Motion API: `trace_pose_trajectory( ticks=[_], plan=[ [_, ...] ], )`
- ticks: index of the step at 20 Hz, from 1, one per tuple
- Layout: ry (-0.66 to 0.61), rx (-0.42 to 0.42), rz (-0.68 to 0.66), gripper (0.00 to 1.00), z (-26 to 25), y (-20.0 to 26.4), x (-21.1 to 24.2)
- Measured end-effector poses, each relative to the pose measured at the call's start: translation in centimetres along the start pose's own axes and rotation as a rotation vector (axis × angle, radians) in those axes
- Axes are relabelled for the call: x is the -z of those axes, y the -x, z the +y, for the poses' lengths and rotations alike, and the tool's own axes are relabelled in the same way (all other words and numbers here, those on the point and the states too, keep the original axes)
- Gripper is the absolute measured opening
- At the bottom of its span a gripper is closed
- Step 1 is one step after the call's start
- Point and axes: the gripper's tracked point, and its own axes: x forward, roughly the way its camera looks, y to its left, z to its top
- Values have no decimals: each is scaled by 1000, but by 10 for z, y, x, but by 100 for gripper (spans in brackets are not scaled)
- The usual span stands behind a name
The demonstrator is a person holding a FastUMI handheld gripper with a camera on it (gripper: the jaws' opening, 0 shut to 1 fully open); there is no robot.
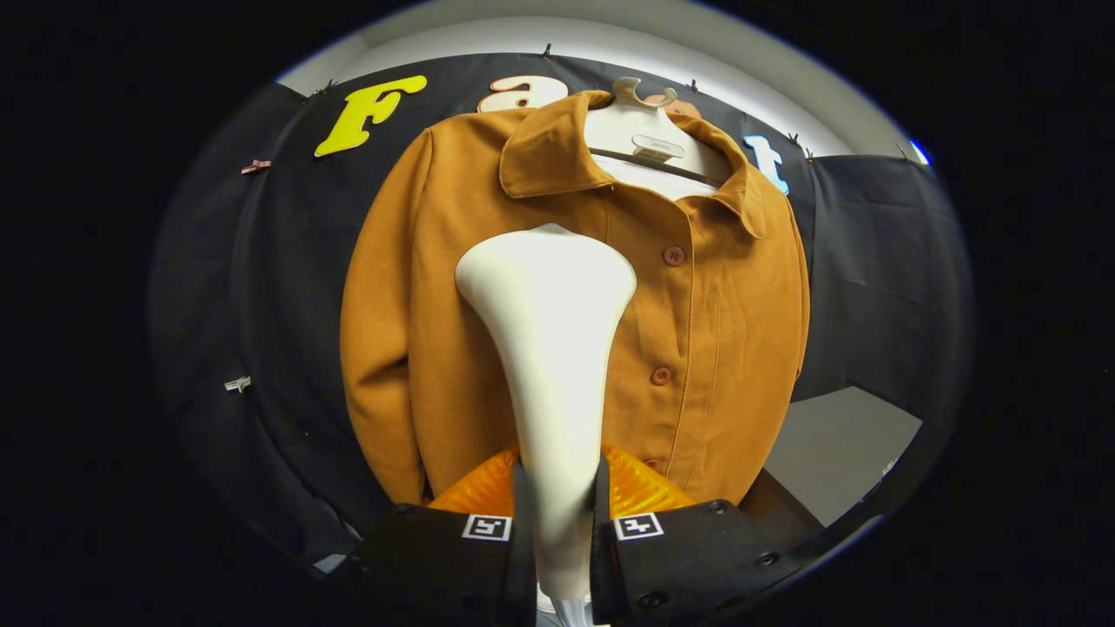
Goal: Iron the clothes twice with a garment steamer, once on the left side and once on the right side.
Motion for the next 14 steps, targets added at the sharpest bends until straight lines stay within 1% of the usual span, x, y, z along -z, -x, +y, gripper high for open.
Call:
trace_pose_trajectory(
  ticks=[6, 14],
  plan=[
    [14, 3, 17, 28, -4, -1, 32],
    [17, -25, 77, 28, 4, 4, 85]
  ],
)
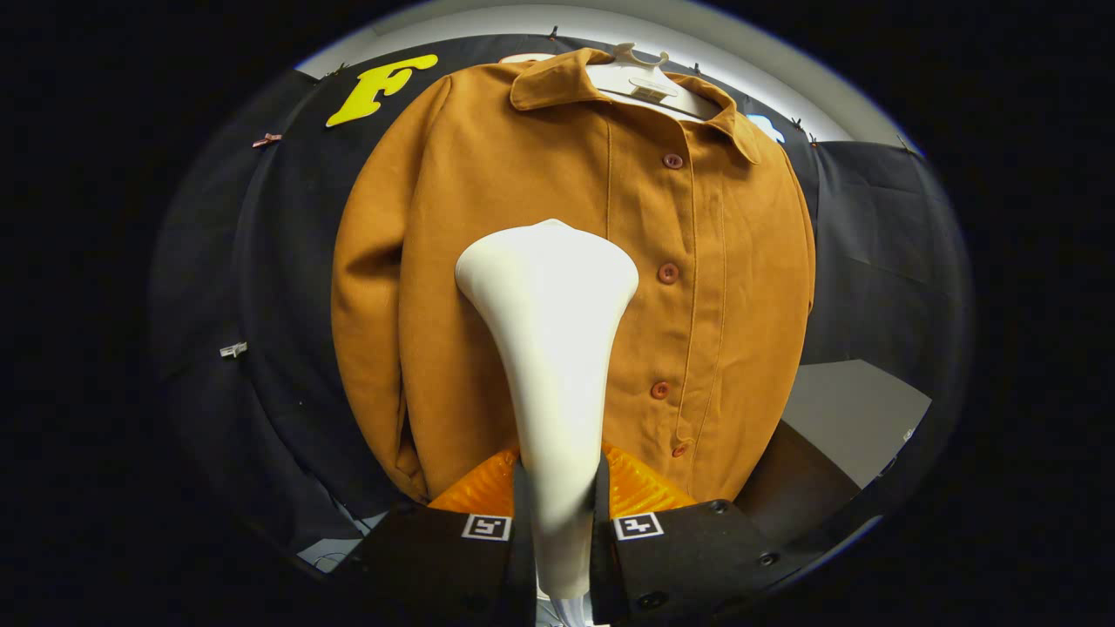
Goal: Iron the clothes twice with a garment steamer, once on the left side and once on the right side.
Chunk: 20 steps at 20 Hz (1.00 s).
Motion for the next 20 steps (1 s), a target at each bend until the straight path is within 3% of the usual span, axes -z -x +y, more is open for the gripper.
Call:
trace_pose_trajectory(
  ticks=[20],
  plan=[
    [78, -51, 203, 28, 9, 5, 136]
  ],
)
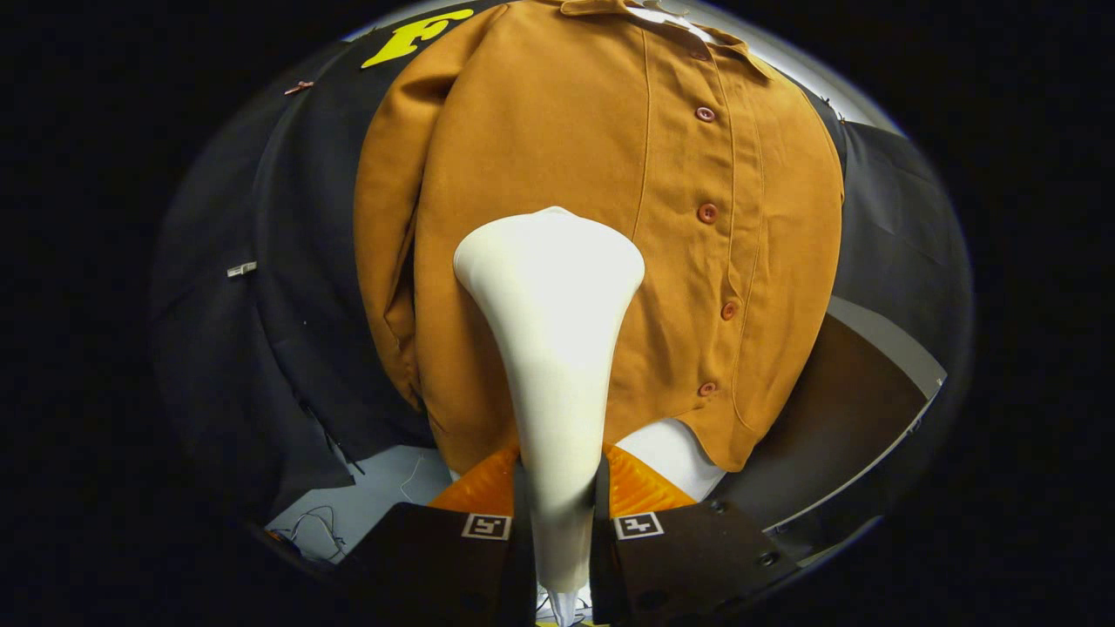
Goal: Iron the clothes twice with a garment steamer, once on the left side and once on the right side.
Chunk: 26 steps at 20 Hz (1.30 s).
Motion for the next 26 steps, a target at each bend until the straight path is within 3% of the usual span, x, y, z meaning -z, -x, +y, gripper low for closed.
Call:
trace_pose_trajectory(
  ticks=[16, 26],
  plan=[
    [30, -48, 63, 28, -13, 21, 48],
    [-41, -86, -142, 28, -54, 103, -52]
  ],
)
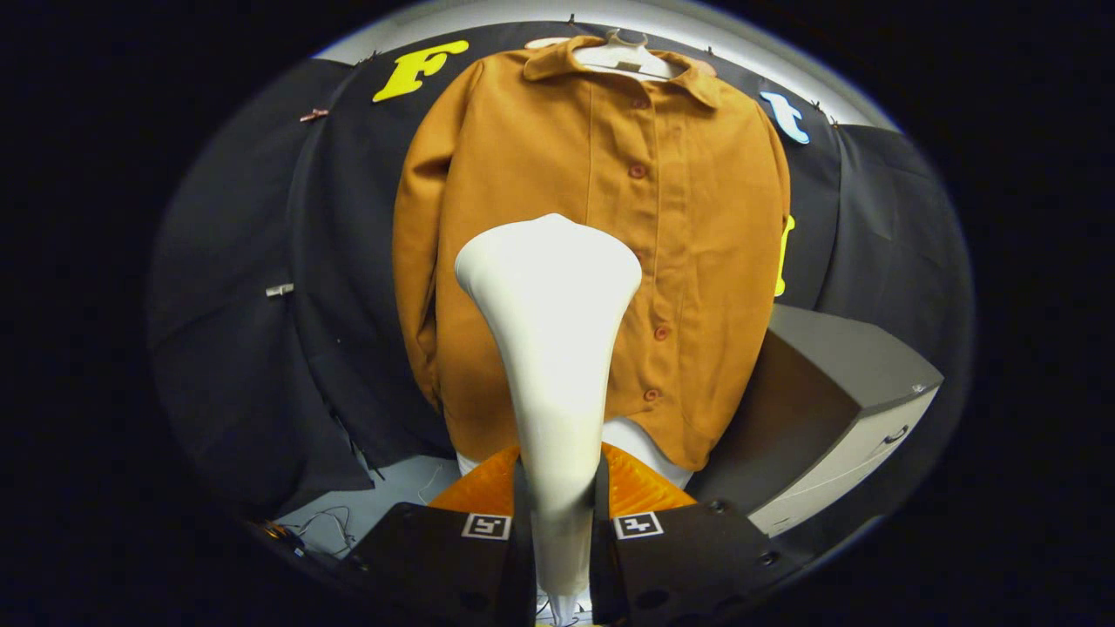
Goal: Iron the clothes twice with a garment steamer, once on the left side and once on the right side.
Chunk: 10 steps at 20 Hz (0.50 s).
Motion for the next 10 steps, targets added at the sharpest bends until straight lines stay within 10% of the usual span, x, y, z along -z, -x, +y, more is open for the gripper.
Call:
trace_pose_trajectory(
  ticks=[10],
  plan=[
    [-63, 47, -162, 28, -75, 61, -139]
  ],
)
